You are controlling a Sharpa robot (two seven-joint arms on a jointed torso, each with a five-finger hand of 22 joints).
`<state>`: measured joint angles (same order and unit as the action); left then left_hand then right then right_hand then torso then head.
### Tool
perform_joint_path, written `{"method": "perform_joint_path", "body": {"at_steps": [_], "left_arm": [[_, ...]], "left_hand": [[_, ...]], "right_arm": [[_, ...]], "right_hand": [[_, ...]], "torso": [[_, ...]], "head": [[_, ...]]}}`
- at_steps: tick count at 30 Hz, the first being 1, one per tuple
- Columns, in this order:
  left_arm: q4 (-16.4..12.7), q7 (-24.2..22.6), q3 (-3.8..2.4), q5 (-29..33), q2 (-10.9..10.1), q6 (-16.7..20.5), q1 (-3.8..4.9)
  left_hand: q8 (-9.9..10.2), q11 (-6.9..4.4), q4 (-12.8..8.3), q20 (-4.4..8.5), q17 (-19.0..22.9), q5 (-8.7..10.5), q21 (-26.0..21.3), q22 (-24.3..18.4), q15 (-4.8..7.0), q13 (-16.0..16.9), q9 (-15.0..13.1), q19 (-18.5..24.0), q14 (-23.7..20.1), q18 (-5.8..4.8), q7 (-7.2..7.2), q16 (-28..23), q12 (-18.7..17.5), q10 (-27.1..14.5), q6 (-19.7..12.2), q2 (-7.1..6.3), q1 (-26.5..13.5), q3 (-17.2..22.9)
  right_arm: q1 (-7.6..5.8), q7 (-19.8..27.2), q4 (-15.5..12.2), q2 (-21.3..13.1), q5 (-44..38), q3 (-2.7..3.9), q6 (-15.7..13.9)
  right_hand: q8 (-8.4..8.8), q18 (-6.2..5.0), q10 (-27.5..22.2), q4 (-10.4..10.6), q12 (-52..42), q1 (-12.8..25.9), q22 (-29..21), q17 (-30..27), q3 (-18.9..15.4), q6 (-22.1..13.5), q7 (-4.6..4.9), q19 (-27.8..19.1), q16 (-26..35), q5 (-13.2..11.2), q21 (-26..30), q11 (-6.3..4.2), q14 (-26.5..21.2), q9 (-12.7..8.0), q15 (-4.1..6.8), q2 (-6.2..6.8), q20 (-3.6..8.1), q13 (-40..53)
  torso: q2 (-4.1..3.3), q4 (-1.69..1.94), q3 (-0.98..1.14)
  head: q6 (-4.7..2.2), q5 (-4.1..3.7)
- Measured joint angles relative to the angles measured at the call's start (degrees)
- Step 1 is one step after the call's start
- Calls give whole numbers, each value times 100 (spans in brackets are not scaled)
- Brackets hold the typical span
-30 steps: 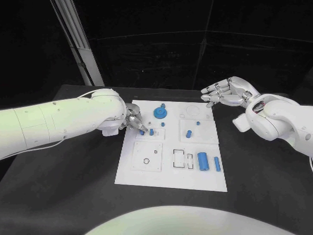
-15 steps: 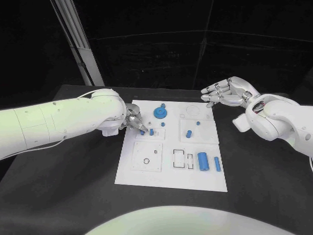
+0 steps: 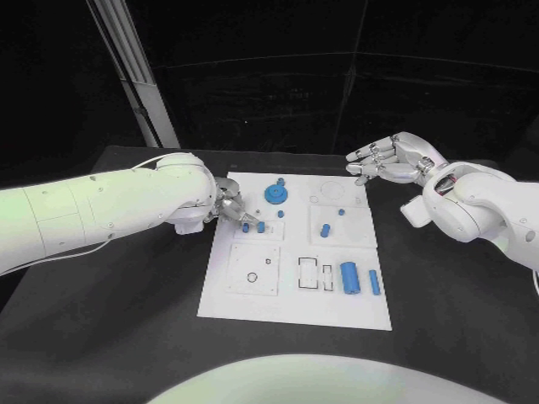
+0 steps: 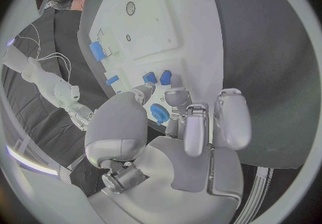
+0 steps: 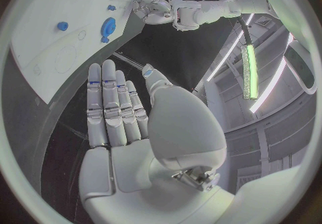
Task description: Assemble the parts on the task board
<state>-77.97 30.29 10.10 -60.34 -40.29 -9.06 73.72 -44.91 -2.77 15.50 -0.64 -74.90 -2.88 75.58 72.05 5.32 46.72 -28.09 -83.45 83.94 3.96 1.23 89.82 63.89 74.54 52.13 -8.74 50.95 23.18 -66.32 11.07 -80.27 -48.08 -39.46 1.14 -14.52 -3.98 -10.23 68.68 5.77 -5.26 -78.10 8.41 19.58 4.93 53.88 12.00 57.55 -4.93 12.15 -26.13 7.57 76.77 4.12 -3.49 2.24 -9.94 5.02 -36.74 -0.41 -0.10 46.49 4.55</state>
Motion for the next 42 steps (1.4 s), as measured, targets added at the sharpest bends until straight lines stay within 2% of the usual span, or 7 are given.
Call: {"method": "perform_joint_path", "body": {"at_steps": [11, 14, 21, 23, 28, 32, 42], "left_arm": [[-106, -151, 0, 186, -174, 283, -1], [-140, -334, 0, 363, -237, 472, -1], [-184, -1081, -1, 868, -312, 1023, -1], [-175, -1396, -1, 977, -307, 1194, 1], [-87, -2174, -1, 1117, -204, 1544, 5], [32, -2732, 0, 1013, -35, 1755, 7], [342, -3427, 155, -250, 430, 1924, 1]], "left_hand": [[164, 105, 94, -32, 0, 0, -255, -287, 0, -632, 101, 95, 0, 0, 119, 0, -416, -343, -334, 165, 165, -331], [325, 216, 94, -102, 0, 0, -551, -613, -85, -1309, 202, 229, 2, 91, 237, -118, -910, -801, -589, 213, 213, -421], [466, 420, 17, -256, 0, 0, -1763, -1885, -250, -1589, 365, 778, 1, 366, 475, -710, -1220, -1394, -952, 315, 739, -345], [466, 502, -90, -320, 644, 0, -2738, -2848, -347, -1705, 408, 1262, -146, 581, 549, -1360, -1379, -1699, -1072, 295, 1040, -238], [636, 735, -592, -522, 2841, 0, -3730, -3581, -544, -2173, 644, 1818, -1334, 581, 754, -3209, -1988, -2410, -1283, 232, 1946, 90], [998, 862, -1039, -586, 3447, -4, -4012, -3778, -646, -2642, 1008, 1880, -1693, 581, 884, -3708, -2510, -2666, -1132, 81, 2544, 374], [1980, 869, -1400, -599, 2449, -17, -3855, -3755, -622, -3533, 1816, 1351, -797, 581, 816, -2549, -3273, -2589, -613, -154, 2669, 295]], "right_arm": [[0, 0, 21, 20, 0, 0, 3], [0, 0, 31, 32, 0, 0, 6], [0, 0, 47, 39, 0, 0, 11], [0, 1, 51, 42, 0, -1, 13], [0, 2, 56, 53, 0, -1, 16], [0, 3, 60, 59, 0, -1, 17], [1, 5, 63, 74, 0, -1, 19]], "right_hand": [[0, 0, 0, 0, 0, 0, -3, 0, 0, 0, 0, 0, 0, 0, 0, 0, 0, 0, 0, 0, 0, 0], [0, 0, 0, 0, 0, 0, -3, 0, 0, 0, 0, 0, 0, 0, 0, 0, 0, 0, 0, 0, 0, 1], [0, 1, 0, 0, 0, 0, -3, 1, 0, 0, 0, 0, 0, 0, 0, 0, 0, 0, 0, 0, 0, 1], [0, 0, 0, 0, 0, 10, -4, 1, 0, 0, 0, 0, 0, 0, 19, 0, 0, 1, 0, -10, 0, 1], [0, 0, 0, 0, 0, 23, -8, 1, 0, 0, 0, 0, 0, 0, 23, 0, 0, 5, 0, -23, 0, 1], [0, 0, 0, 15, 0, 23, -8, 1, -15, 0, 0, 0, 0, 20, 23, 0, 0, 5, 0, -23, 0, 1], [0, 0, 0, 15, 0, 23, -7, 1, -15, 0, 0, 0, 0, 20, 23, 0, 0, 4, 0, -23, 0, 2]], "torso": [[7, 2, -5], [10, 2, -6], [11, 2, -11], [14, 2, -12], [18, -2, -12], [18, -9, -12], [20, -13, -14]], "head": [[-1, -9], [-2, -14], [-11, -19], [-12, -21], [-14, -25], [-26, -35], [-59, -91]]}}
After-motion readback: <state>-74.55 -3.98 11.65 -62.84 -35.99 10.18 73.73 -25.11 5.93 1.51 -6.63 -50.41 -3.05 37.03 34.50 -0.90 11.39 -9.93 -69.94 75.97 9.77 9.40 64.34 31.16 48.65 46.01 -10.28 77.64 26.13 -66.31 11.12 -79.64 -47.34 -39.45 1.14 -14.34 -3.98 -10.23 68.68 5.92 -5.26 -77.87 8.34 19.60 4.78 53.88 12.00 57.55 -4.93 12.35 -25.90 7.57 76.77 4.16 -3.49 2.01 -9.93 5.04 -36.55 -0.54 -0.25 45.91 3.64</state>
